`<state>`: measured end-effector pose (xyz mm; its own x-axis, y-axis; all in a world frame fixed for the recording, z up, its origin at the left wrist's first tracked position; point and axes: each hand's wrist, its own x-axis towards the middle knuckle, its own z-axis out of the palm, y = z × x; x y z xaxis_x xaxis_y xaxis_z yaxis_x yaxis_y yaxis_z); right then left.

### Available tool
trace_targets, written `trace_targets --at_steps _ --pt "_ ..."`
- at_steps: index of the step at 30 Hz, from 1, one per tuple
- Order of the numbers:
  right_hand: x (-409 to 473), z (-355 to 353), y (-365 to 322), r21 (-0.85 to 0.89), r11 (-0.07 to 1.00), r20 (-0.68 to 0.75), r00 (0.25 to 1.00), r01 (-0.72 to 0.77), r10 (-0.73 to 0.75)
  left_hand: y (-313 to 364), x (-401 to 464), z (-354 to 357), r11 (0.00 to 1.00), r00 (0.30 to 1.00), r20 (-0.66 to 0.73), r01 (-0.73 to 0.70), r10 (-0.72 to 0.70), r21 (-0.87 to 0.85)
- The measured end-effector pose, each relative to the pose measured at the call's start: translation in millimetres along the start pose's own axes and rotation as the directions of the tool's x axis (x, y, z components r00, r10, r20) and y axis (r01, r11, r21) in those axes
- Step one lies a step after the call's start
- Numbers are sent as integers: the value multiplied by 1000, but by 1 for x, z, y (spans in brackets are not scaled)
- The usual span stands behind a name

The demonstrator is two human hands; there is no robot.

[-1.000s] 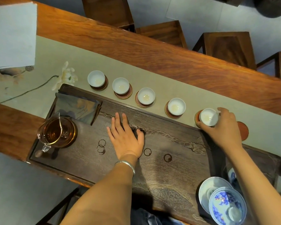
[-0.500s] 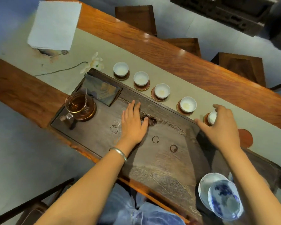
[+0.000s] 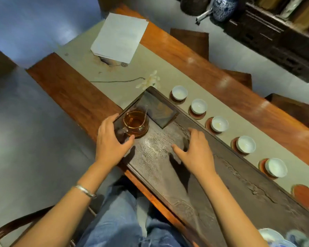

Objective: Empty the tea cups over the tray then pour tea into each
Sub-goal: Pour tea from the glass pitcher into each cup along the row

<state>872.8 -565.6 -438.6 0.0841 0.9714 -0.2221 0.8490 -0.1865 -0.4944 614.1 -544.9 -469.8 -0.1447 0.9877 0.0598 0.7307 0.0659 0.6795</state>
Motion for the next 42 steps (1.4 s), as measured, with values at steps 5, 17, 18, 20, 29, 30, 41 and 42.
trace_targets --at_steps 5,17,18,20,29,30,41,42 --pt "22 40 -51 89 996 97 995 15 -24 -41 13 -4 996 973 226 54 -36 -72" --pt "41 91 -94 269 963 80 997 -22 0 -52 44 -21 960 747 645 30 164 -279" --pt "42 92 -95 275 961 69 998 -20 1 -50 44 -21 957 751 638 28 171 -289" --pt "44 95 -97 282 959 62 998 -35 18 -49 44 -20 950 772 607 17 186 -313" --pt "53 95 -92 292 956 92 996 -28 1 -48 53 -16 969 743 647 -5 168 -246" --pt "54 94 -92 297 954 100 995 -36 6 -48 55 -16 973 738 654 -14 166 -231" --pt "58 89 -87 261 960 61 991 100 -119 -41 60 -14 943 755 649 136 100 -303" --pt "59 90 -87 255 962 60 991 100 -119 -41 60 -14 932 744 661 163 100 -324"
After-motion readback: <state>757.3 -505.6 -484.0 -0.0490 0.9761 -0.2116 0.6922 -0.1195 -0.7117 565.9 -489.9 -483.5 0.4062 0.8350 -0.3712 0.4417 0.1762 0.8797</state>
